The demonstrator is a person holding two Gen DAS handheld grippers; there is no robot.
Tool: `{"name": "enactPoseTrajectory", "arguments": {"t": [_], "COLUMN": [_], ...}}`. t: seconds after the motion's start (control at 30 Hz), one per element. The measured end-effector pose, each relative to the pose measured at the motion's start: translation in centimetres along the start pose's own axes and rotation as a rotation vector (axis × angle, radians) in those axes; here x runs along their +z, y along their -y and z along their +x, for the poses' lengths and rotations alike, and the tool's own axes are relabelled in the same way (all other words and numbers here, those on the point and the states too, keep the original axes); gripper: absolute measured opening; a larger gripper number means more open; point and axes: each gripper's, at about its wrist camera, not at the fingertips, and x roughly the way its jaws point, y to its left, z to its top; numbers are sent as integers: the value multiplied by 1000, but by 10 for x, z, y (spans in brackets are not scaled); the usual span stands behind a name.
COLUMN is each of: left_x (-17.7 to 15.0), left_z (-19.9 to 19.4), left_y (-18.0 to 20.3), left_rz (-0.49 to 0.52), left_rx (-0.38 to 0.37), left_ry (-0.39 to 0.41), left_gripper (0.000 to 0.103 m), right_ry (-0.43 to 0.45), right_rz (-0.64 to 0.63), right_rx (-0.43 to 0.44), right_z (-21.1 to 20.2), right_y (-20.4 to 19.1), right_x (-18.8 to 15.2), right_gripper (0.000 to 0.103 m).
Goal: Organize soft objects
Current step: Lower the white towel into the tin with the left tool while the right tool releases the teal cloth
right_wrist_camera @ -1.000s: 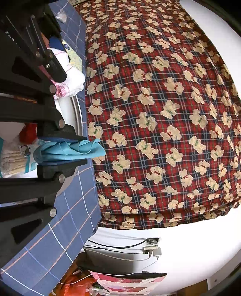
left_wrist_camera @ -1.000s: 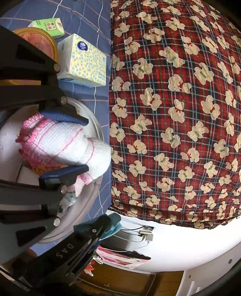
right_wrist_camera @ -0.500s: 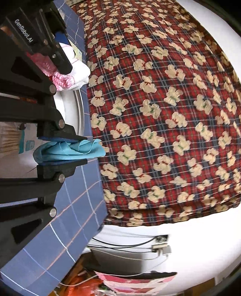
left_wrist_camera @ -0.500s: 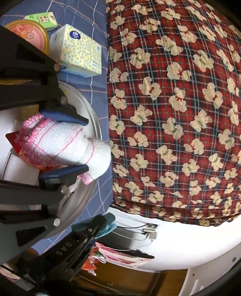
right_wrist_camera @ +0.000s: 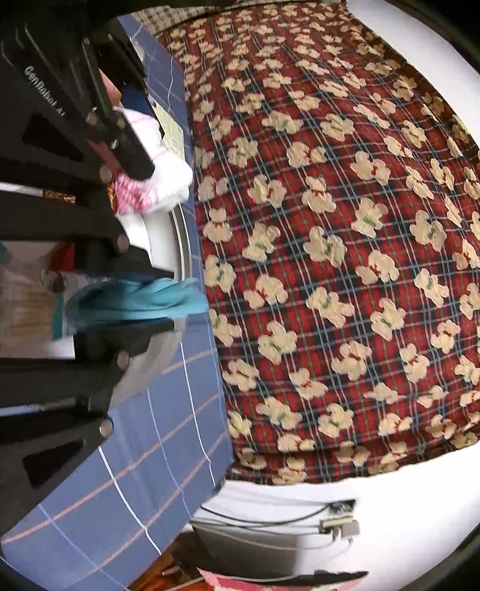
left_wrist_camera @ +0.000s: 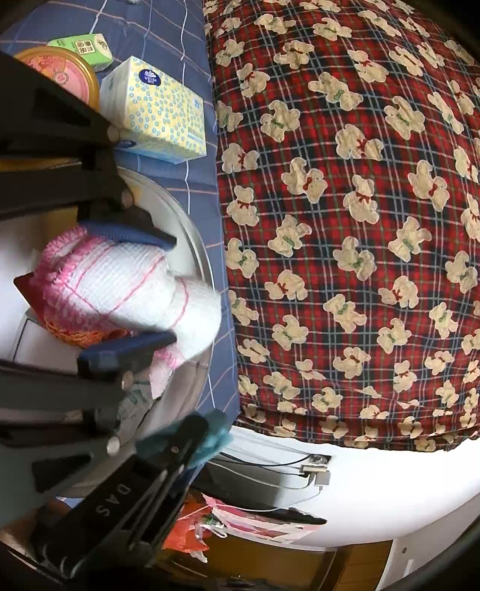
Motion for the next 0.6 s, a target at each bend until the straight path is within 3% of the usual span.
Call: {"name": "enactPoseTrajectory", "arguments": {"t": [0.03, 0.1, 0.17, 0.23, 0.43, 0.6], "left_x": [0, -1, 0, 1, 0, -1], "left_z": [0, -2, -5, -11, -32, -32], "left_y": [-1, -4, -8, -10, -8, -15], "left_rz": [-2, -19, -34, -37, 18, 15], "left_rx": [1, 4, 6, 26, 63, 75], "left_ry": [1, 8, 17, 45, 147, 135], "left_gripper": [60, 65, 88, 103, 103, 103], "right_ry": [11, 47, 83, 124, 147, 166], "right_rz": [4, 17, 47, 91, 77, 51], "right_rx": [5, -42, -51, -13, -66, -115], "right_z": [-2, -9, -17, -24, -29, -32], "right_y": [0, 2, 9, 16, 14, 12], "right_x": [0, 1, 2, 2, 4, 3], "right_gripper": [52, 70, 88, 89, 89, 89]}}
